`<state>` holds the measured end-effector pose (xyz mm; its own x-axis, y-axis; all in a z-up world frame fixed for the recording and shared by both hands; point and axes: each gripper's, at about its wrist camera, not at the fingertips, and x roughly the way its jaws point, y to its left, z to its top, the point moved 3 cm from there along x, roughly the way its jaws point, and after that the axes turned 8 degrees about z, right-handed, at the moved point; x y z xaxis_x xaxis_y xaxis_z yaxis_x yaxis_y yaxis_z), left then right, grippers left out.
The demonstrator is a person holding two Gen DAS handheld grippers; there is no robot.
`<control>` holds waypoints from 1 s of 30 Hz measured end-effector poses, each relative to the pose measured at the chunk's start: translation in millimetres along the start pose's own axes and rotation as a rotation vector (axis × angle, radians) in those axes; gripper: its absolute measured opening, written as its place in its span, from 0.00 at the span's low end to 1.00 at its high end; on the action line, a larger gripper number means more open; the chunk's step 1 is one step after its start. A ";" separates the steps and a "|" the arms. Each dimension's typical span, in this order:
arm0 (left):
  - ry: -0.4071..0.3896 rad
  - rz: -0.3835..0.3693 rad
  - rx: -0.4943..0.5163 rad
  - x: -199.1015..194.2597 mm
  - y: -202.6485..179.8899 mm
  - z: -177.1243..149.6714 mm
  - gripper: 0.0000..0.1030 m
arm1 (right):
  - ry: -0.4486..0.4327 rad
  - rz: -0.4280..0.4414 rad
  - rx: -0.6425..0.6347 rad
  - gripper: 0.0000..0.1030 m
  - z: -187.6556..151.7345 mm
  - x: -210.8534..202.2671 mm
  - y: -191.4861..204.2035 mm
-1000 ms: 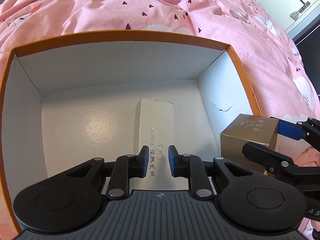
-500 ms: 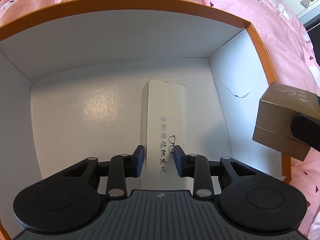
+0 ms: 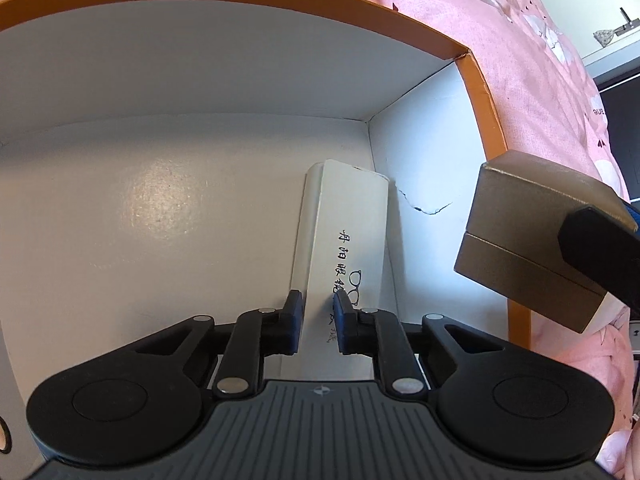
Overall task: Organize objects
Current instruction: 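Lower the gold box into the orange box corner and open the right gripper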
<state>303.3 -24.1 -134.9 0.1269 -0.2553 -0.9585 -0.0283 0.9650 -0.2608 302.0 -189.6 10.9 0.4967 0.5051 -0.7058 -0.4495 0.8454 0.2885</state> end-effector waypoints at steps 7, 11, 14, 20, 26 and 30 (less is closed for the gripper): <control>0.062 -0.099 -0.096 13.3 -1.8 -1.5 0.10 | -0.007 0.008 0.004 0.60 3.9 2.2 -2.5; 0.049 -0.093 -0.091 14.0 -2.6 -2.2 0.10 | 0.001 0.006 0.007 0.60 4.3 5.2 -3.8; 0.041 -0.095 -0.076 14.7 -5.2 -4.0 0.10 | 0.009 0.011 0.016 0.60 4.9 7.7 -5.8; -0.048 -0.061 -0.049 -7.4 10.0 -0.8 0.11 | 0.008 0.013 0.028 0.60 10.3 13.2 -6.1; -0.182 0.063 -0.035 -39.9 37.0 8.1 0.11 | 0.025 0.006 0.022 0.60 26.7 35.9 4.4; -0.207 0.087 -0.018 -41.5 29.2 17.4 0.11 | 0.064 -0.063 0.046 0.60 36.0 65.0 3.1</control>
<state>314.5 15.7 -100.8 0.3242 -0.1518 -0.9337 -0.0656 0.9811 -0.1823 359.6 -147.9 -10.8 0.4740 0.4398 -0.7628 -0.3840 0.8829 0.2704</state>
